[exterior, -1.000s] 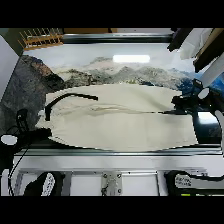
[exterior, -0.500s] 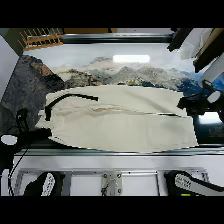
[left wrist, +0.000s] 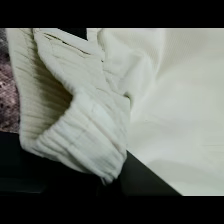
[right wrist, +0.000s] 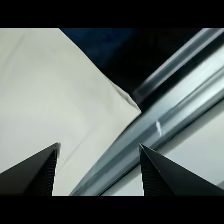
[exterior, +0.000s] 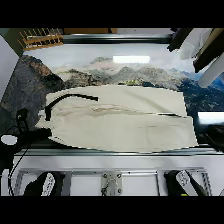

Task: Fold the clothes and pants, and hang the long-sleeved shirts on hangers.

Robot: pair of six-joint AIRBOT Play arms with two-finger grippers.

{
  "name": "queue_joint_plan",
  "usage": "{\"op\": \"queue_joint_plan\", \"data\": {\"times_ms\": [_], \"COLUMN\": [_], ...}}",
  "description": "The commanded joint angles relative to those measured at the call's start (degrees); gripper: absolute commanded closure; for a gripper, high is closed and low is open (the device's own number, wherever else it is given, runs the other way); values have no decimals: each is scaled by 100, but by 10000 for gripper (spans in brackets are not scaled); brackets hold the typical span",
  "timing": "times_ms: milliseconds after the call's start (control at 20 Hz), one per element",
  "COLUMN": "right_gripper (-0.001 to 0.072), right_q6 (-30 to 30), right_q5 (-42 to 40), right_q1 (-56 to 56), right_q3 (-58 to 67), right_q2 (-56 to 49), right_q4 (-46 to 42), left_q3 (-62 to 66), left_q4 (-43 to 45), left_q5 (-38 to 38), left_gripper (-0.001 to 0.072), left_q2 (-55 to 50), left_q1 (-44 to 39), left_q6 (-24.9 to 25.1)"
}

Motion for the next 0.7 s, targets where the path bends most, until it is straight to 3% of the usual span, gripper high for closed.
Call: {"op": "queue_joint_plan", "data": {"times_ms": [0,500,600,650], "right_gripper": [177,184,279,280], "right_q6": [-417,-592,-590,-590], "right_q5": [-140,-756,-861,-894], "right_q1": [-511,549,763,837], "right_q3": [-997,-1311,-1311,-1311], "right_q2": [125,-413,-481,-514], "right_q4": [791,1069,1069,1069], "left_q3": [0,0,0,0], "left_q4": [0,0,0,0], "left_q5": [0,7,7,7], "left_gripper": [687,687,687,687], "left_q2": [7,7,7,4], "left_q1": [7,7,7,7], "left_q6": [-11,-13,-11,-11]}}
